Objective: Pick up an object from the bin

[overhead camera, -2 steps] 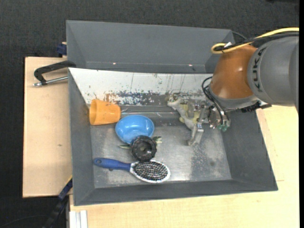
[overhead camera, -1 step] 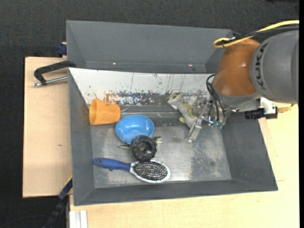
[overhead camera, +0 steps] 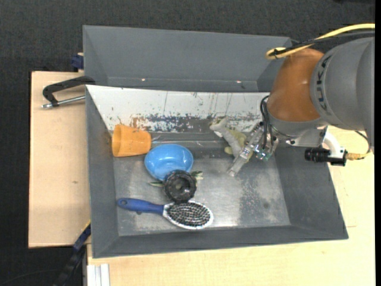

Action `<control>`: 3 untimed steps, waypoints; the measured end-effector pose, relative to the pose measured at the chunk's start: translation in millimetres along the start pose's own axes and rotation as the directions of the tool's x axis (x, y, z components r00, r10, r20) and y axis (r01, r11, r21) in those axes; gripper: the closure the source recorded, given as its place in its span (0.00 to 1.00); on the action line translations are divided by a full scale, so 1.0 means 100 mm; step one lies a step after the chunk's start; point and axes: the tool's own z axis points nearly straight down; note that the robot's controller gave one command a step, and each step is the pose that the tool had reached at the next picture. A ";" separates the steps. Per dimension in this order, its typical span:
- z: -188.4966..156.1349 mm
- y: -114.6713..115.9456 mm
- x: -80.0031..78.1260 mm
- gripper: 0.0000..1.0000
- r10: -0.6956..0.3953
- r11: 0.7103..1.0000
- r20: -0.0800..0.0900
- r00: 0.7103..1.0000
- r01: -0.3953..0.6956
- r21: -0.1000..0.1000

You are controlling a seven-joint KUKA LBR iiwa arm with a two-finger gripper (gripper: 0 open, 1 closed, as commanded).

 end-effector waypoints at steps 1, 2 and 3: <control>0.36 0.04 -0.01 0.00 0.344 0.939 0.005 0.939 -0.344 -0.004; 0.33 0.05 -0.03 0.00 0.342 0.940 0.005 0.940 -0.342 -0.003; 0.30 0.06 -0.05 1.00 0.342 0.940 0.012 0.940 -0.342 -0.008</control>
Offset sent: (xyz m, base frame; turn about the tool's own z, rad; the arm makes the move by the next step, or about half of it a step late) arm 0.0001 0.0020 -0.0382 0.3528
